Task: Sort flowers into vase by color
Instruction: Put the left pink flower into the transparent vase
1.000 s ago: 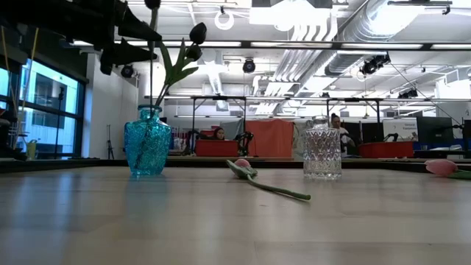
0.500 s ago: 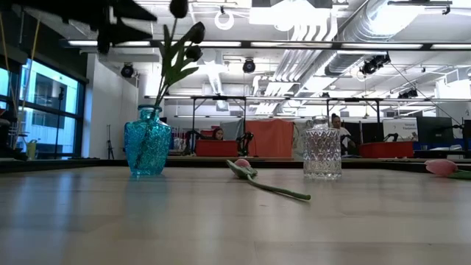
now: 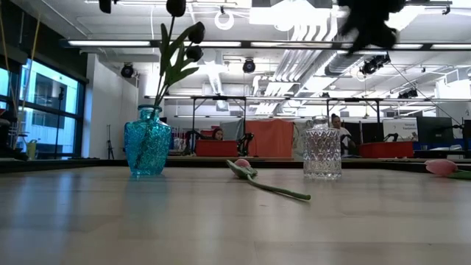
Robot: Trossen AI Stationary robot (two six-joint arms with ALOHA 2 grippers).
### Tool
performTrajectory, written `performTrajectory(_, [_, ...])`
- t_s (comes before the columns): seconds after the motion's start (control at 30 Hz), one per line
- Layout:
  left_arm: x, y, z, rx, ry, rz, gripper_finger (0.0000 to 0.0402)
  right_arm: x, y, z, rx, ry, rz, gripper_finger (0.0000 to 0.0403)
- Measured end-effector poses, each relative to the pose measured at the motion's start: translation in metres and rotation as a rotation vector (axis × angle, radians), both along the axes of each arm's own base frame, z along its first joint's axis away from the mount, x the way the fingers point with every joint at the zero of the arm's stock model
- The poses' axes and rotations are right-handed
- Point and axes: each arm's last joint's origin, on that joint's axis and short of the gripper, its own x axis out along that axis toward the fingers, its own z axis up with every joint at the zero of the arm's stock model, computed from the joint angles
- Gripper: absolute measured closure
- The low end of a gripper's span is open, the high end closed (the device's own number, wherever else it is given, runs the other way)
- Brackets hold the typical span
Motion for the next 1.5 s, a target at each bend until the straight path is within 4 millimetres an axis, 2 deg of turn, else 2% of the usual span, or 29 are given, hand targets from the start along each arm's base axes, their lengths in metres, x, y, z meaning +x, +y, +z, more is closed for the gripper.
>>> performTrajectory(0.13, [0.007,-0.004,-0.001,-0.025,-0.009,-0.029,0.0179,-0.006,0.018,-0.042,0.204,0.118,0.018,0.0192])
performTrajectory(0.23, [0.008,-0.008,0.004,-0.025,-0.065,-0.056,0.0179,-0.003,0.032,-0.067,0.357,0.075,-0.002,0.0192])
performTrajectory(0.33, [0.007,-0.012,0.011,0.001,-0.13,-0.075,0.0179,0.01,0.043,-0.085,0.487,-0.02,-0.029,0.0192])
performTrajectory(0.4, [0.005,-0.013,0.015,0.019,-0.165,-0.081,0.0179,0.024,0.048,-0.092,0.513,-0.061,-0.017,0.0196])
performTrajectory(0.6, [-0.001,-0.011,0.019,0.056,-0.171,-0.011,0.0179,0.075,0.06,-0.095,0.392,-0.014,0.043,0.021])
performTrajectory(0.73, [-0.003,-0.011,0.019,0.092,-0.156,0.01,0.0179,0.107,0.061,-0.108,0.269,0.11,-0.097,0.0218])
performTrajectory(0.87, [-0.003,-0.011,0.019,0.136,-0.13,0.018,0.0179,0.138,0.06,-0.12,0.246,0.152,-0.29,0.022])
performTrajectory(1.03, [-0.003,-0.011,0.019,0.135,-0.13,0.017,0.0179,0.176,0.054,-0.134,0.233,0.17,-0.374,0.022])
performTrajectory(1.27, [-0.002,-0.011,0.019,0.135,-0.129,0.016,0.0179,0.213,0.039,-0.151,0.133,0.304,-0.422,0.022])
performTrajectory(1.5, [-0.002,-0.011,0.019,0.134,-0.13,0.014,0.0179,0.228,0.024,-0.161,0.005,0.456,-0.501,0.022])
